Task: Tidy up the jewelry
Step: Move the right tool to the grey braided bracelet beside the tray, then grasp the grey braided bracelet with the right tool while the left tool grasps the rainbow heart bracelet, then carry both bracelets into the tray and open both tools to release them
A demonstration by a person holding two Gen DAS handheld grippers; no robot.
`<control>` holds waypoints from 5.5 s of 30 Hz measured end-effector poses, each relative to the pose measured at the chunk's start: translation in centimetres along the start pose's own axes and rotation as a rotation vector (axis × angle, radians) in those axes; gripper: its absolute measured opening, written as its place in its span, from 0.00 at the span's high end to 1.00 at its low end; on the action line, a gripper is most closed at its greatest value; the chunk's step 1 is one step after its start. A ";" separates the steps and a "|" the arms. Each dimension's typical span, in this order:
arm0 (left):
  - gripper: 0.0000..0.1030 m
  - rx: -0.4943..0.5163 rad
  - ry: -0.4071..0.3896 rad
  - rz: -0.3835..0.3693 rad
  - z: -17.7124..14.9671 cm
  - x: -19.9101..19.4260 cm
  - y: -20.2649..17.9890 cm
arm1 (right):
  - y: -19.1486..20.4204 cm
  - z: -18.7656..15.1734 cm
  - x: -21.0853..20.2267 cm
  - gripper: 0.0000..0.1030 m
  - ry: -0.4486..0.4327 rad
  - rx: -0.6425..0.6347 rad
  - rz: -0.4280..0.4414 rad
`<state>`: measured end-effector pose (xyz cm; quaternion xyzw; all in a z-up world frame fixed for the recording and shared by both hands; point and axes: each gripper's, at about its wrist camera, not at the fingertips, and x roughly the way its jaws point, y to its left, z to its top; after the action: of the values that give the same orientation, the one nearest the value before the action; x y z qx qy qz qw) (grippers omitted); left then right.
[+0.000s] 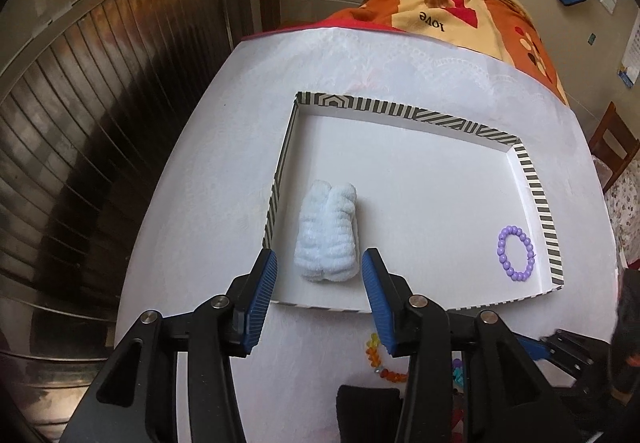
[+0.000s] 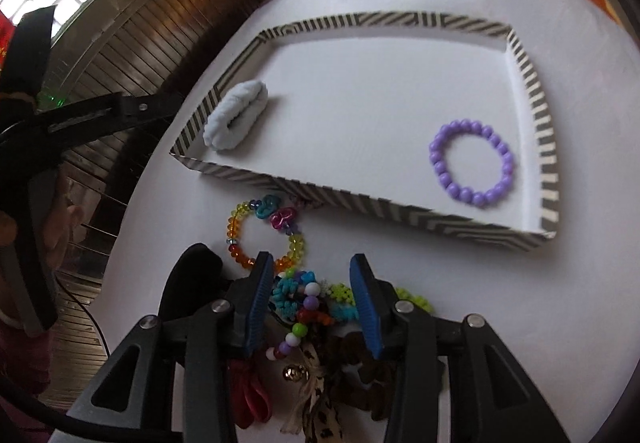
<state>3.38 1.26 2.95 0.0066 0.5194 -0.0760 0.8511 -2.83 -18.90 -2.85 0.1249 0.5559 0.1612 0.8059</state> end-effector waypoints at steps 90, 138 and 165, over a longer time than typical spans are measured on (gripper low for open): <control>0.77 0.049 0.306 -0.093 -4.9 5.7 -1.9 | -3.6 -0.5 2.0 0.93 -0.027 -0.108 -0.326; 1.00 0.144 -0.038 -0.092 0.1 -5.9 -1.9 | -2.3 -4.8 -9.5 0.93 -0.256 -0.042 -0.274; 1.00 0.355 -0.039 -0.106 5.5 -2.6 -12.7 | -5.5 -1.8 -10.2 0.93 -0.317 0.069 -0.283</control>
<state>5.31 -11.48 8.65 0.1278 0.4810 -0.2114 0.8412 -7.18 -27.95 3.14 0.0968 0.4394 0.0060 0.8930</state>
